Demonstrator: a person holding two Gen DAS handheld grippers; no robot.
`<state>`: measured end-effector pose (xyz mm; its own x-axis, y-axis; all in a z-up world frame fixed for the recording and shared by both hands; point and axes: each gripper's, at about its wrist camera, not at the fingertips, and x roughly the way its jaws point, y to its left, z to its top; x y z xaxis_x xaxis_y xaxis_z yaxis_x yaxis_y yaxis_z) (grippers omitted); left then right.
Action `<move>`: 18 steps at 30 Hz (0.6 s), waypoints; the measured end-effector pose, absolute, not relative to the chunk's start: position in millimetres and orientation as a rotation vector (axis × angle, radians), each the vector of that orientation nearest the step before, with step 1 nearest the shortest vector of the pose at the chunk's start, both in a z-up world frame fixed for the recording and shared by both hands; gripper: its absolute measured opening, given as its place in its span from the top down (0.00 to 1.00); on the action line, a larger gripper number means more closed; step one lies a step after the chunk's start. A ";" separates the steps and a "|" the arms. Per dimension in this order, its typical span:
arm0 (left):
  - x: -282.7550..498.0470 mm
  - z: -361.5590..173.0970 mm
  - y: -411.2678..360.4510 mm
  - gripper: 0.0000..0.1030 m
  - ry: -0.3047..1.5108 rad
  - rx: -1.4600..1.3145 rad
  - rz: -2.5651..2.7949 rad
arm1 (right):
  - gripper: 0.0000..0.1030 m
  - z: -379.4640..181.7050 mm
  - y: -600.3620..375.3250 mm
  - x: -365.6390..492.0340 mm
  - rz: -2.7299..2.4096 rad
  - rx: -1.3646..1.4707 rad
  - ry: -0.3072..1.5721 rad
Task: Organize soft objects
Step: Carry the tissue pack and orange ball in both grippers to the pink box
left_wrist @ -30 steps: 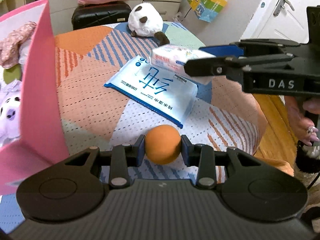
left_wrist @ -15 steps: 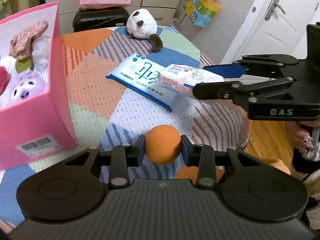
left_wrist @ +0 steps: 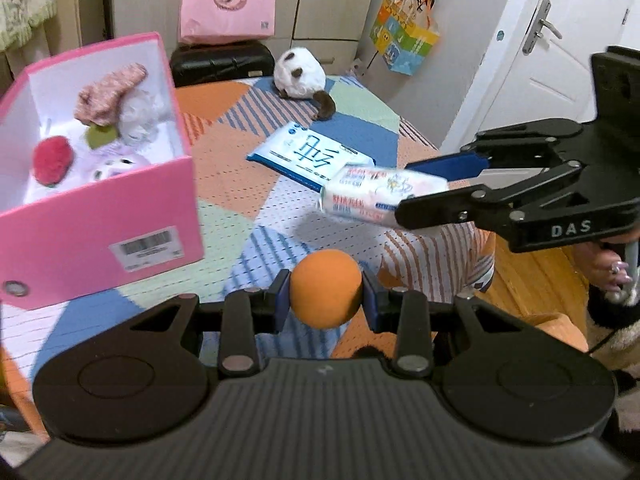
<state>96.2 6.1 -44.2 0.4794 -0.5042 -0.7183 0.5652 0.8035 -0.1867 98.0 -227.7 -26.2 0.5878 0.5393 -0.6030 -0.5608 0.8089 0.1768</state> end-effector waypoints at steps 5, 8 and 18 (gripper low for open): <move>77.0 -20.6 31.8 0.66 0.785 0.091 -0.637 | 0.56 -19.1 -210.9 94.8 0.681 -0.026 0.714; 70.6 -9.9 45.9 0.66 0.748 0.101 -0.612 | 0.56 -11.1 -199.4 90.4 0.703 -0.037 0.704; 82.5 21.2 98.7 0.66 0.620 0.074 -0.548 | 0.56 20.3 -159.4 90.0 0.713 -0.101 0.630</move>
